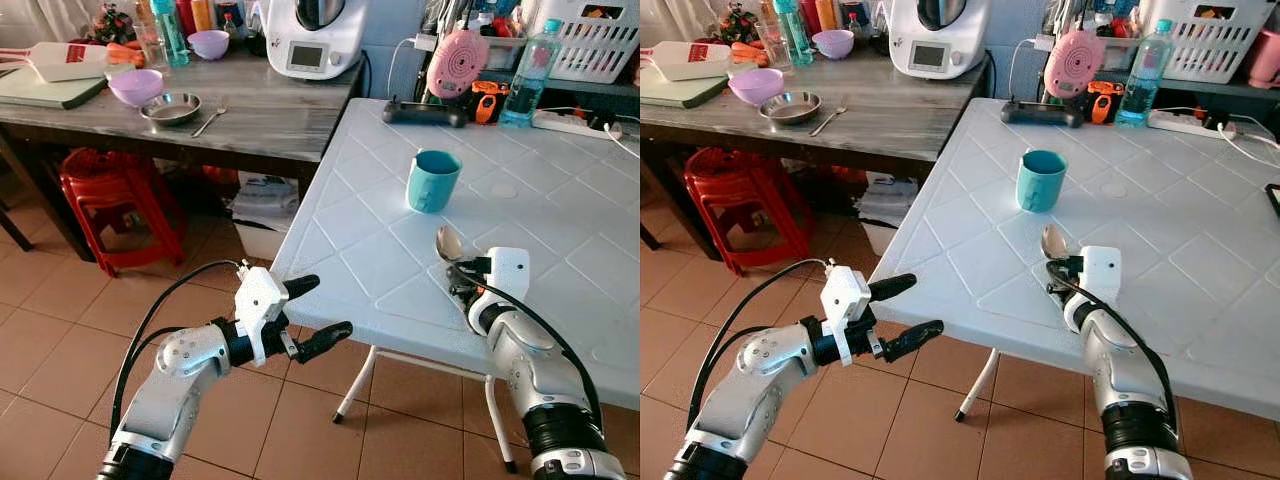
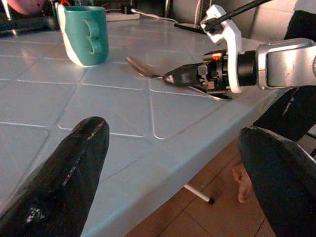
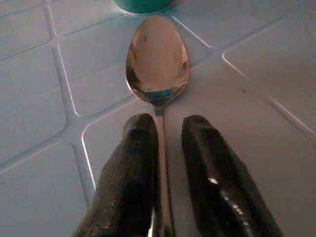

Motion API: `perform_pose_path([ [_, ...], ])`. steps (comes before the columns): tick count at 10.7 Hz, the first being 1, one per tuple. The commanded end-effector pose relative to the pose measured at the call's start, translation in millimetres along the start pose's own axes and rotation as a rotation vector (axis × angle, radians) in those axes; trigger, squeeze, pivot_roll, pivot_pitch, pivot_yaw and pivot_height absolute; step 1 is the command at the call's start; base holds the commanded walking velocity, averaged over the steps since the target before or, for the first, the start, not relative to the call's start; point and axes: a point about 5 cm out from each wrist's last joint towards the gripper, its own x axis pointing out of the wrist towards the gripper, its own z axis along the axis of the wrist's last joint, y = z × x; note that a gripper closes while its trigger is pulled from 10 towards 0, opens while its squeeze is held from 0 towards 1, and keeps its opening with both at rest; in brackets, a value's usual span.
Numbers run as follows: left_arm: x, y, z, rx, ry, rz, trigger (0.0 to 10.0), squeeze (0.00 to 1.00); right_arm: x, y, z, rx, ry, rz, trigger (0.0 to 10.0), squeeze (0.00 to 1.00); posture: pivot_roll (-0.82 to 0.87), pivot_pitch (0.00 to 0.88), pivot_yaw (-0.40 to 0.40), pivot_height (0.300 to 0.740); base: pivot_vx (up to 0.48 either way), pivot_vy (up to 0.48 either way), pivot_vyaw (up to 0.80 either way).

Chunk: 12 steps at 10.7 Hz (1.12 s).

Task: Setting the table

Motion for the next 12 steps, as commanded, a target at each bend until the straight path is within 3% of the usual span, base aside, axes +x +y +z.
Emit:
perform_pose_path([
  [1, -0.2, 1.2, 5, 0.018, 0.000, -0.010, 10.0, 0.00, -2.6, 2.5, -21, 0.031, 0.089, 0.017, 0.0, 0.00, 0.00, 0.029, 0.044, 0.740, 0.000, 0.000, 0.00],
  [5, -3.1, -4.6, 1, 0.013, 0.004, -0.023, 10.0, 0.00, -4.3, 4.6, -27, 0.058, 0.117, 0.024, 0.0, 0.00, 0.00, 0.028, 0.048, 0.740, 0.000, 0.000, 0.00],
  [8, -3.1, -3.5, 1, 0.015, -0.004, -0.015, 10.0, 0.00, -5.3, 9.1, -12, 0.099, 0.038, 0.004, 0.0, 0.00, 0.00, 0.028, 0.048, 0.740, 0.000, 0.000, 0.00],
  [9, -0.9, 3.9, 6, 0.014, -0.023, 0.056, 10.0, 0.00, -7.0, 14.7, 1, 0.130, -0.027, 0.001, 0.0, 0.00, 0.00, 0.028, 0.048, 0.740, 0.000, 0.000, 0.00],
  [10, -2.0, 14.8, 9, 0.028, -0.045, 0.197, 10.0, 0.00, -11.4, 19.5, 18, 0.137, -0.114, -0.011, 2.9, 0.00, 0.00, 0.028, 0.048, 0.740, 0.000, 0.000, 0.00],
  [11, -3.9, 22.8, 11, 0.051, -0.061, 0.295, 10.0, 0.00, -16.0, 23.6, 26, 0.119, -0.167, -0.007, 4.3, 0.00, 0.00, 0.025, 0.040, 0.740, 0.000, 0.000, 0.00],
  [12, -6.1, 34.0, 14, 0.049, -0.090, 0.414, 10.0, 0.00, -23.0, 28.7, 32, 0.095, -0.220, -0.001, 10.0, 0.00, 0.00, 0.022, 0.039, 0.740, 0.000, 0.000, 0.00],
])
